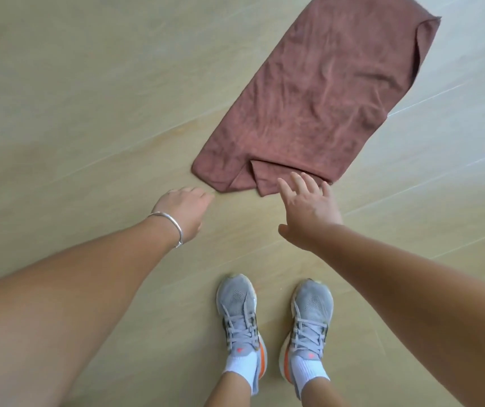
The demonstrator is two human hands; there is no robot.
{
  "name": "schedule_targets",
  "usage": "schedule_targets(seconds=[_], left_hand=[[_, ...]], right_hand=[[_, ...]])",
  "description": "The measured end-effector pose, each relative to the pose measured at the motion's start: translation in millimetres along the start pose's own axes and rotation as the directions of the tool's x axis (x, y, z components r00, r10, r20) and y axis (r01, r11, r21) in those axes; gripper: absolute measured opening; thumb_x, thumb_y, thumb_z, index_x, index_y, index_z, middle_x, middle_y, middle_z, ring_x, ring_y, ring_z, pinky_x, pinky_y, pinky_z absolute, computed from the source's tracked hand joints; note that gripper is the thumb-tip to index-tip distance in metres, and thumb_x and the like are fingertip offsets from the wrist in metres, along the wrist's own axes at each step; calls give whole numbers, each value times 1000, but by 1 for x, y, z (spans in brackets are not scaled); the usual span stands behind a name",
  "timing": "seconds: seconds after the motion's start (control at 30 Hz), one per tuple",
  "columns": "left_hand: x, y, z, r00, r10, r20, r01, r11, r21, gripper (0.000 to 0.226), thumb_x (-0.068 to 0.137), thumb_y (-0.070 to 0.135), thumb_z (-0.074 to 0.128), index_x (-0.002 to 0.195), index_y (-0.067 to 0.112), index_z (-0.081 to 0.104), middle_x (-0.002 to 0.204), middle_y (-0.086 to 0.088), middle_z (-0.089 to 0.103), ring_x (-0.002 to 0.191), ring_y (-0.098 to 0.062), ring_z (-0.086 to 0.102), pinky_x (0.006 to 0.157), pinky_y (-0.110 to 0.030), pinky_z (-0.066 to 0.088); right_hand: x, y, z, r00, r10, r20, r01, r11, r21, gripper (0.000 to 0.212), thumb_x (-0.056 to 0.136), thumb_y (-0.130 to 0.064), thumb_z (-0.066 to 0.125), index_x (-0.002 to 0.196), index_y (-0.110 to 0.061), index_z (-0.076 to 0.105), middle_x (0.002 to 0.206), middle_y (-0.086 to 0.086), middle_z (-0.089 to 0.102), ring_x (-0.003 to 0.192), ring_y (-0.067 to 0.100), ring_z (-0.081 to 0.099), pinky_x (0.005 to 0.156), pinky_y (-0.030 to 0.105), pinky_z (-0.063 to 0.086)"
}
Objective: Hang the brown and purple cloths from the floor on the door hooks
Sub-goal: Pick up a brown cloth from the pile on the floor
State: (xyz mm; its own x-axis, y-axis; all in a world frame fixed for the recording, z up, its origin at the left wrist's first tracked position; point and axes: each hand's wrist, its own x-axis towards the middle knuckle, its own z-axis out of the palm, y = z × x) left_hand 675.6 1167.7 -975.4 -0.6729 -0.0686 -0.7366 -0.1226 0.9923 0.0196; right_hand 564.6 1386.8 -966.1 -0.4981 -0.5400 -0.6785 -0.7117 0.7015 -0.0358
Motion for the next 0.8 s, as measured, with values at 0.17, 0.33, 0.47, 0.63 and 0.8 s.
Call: schedule_targets(seconds=[0.17,0.33,0.47,0.63,0.8], left_hand=[[73,-16,50,997,7,-80,-11,998,-55,65,86,18,58,145,17,30,141,-2,38,131,-22,38,97,-39,43],[132,-27,88,987,107,-117,-111,993,-29,88,82,7,61,154,18,13,161,0,9,146,-18,14,110,-32,29],[152,-28,99,956,128,-266,-118,992,54,81,76,1,61,148,19,29,149,-5,28,133,-25,30,95,-43,45],[148,-5,85,944,1,-330,15,999,45,52,82,-7,47,129,16,44,122,-8,44,102,-30,48,65,-40,43],[103,20,69,974,-44,-222,82,983,162,33,84,2,48,106,26,53,105,5,62,102,-22,56,74,-32,35]], right_hand=[[80,-23,50,997,4,-77,-2,1000,27,96,85,-63,49,152,-13,0,160,8,5,147,26,3,117,49,15],[142,-40,91,988,96,-122,-91,995,47,86,89,-51,47,150,-5,8,155,15,19,143,30,19,114,46,22],[164,-26,100,939,128,-320,-126,992,27,41,88,-15,41,129,-11,38,127,9,43,113,28,43,82,39,39],[148,23,90,944,63,-323,-44,997,64,24,88,-2,43,108,-13,49,108,7,55,98,29,53,64,36,33],[77,59,80,969,54,-239,-31,995,97,38,78,6,53,101,-17,33,88,3,42,82,28,54,58,36,33]])
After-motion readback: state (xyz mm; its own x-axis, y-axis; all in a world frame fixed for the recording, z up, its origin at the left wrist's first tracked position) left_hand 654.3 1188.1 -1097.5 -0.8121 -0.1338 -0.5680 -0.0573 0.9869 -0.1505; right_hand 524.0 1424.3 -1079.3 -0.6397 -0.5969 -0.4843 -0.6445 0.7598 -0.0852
